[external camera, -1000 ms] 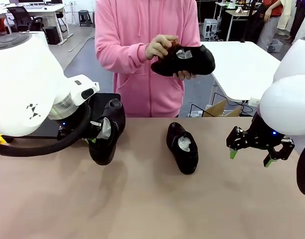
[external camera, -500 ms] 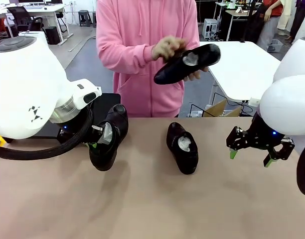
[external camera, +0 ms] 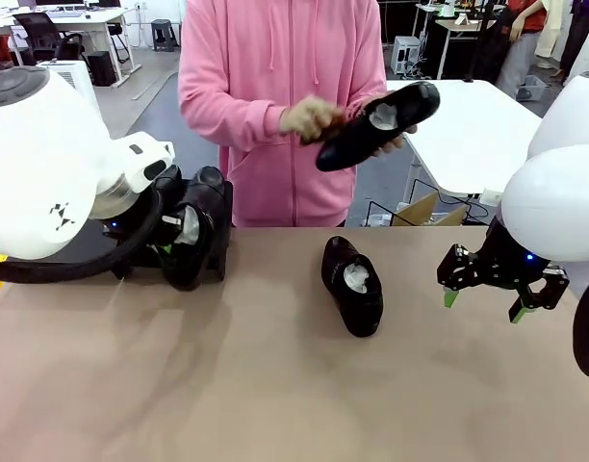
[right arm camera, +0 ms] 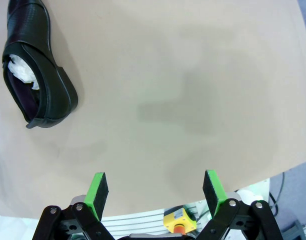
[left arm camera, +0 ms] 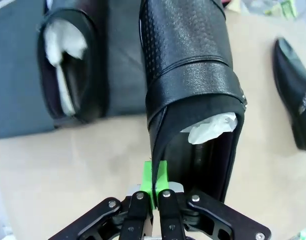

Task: Organize the shoes by placing them on the stand.
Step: Place the Shoe from the middle of the table onto the Shoes Stand.

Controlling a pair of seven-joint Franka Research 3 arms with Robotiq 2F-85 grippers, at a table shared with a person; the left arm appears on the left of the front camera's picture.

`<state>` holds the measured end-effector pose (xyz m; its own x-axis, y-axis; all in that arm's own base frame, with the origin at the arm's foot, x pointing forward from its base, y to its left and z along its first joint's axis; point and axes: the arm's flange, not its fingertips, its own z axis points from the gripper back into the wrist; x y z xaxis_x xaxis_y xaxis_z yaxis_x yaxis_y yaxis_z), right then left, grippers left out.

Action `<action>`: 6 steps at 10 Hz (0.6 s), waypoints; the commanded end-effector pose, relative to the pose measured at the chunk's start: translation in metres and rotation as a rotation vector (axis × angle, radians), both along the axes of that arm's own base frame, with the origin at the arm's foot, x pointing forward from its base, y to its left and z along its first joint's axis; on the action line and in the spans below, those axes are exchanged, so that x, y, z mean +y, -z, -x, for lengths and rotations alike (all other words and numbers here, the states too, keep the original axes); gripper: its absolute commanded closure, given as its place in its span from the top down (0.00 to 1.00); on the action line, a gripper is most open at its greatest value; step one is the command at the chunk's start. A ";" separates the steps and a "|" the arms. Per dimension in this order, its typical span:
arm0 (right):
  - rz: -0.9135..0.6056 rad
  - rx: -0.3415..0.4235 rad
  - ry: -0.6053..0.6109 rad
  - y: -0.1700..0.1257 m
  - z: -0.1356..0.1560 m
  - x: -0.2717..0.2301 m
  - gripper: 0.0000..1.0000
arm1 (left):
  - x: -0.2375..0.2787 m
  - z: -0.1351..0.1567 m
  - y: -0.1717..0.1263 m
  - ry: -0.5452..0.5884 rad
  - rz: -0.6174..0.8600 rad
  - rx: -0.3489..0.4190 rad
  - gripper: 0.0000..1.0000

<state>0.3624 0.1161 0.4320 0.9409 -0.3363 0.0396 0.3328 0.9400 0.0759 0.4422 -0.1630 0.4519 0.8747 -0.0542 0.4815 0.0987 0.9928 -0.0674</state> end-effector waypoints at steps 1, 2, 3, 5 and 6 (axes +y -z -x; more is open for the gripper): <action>-0.017 -0.009 -0.015 -0.001 -0.001 -0.001 1.00 | -0.011 -0.026 0.011 -0.073 -0.042 -0.064 0.00; -0.017 -0.009 -0.015 -0.001 -0.001 -0.001 1.00 | -0.012 -0.036 0.017 -0.086 -0.016 -0.095 0.00; -0.017 -0.009 -0.015 -0.001 -0.001 -0.001 1.00 | -0.016 -0.042 0.021 -0.097 0.009 -0.107 0.00; -0.017 -0.009 -0.015 -0.001 -0.001 -0.001 1.00 | -0.022 -0.054 0.028 -0.118 0.015 -0.140 0.00; -0.017 -0.009 -0.015 -0.001 -0.001 -0.001 1.00 | -0.025 -0.059 0.033 -0.123 0.012 -0.135 0.00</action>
<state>0.3624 0.1161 0.4320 0.9410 -0.3362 0.0395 0.3327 0.9400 0.0758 0.4901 -0.1749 0.4227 0.8256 0.0398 0.5628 0.0111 0.9962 -0.0867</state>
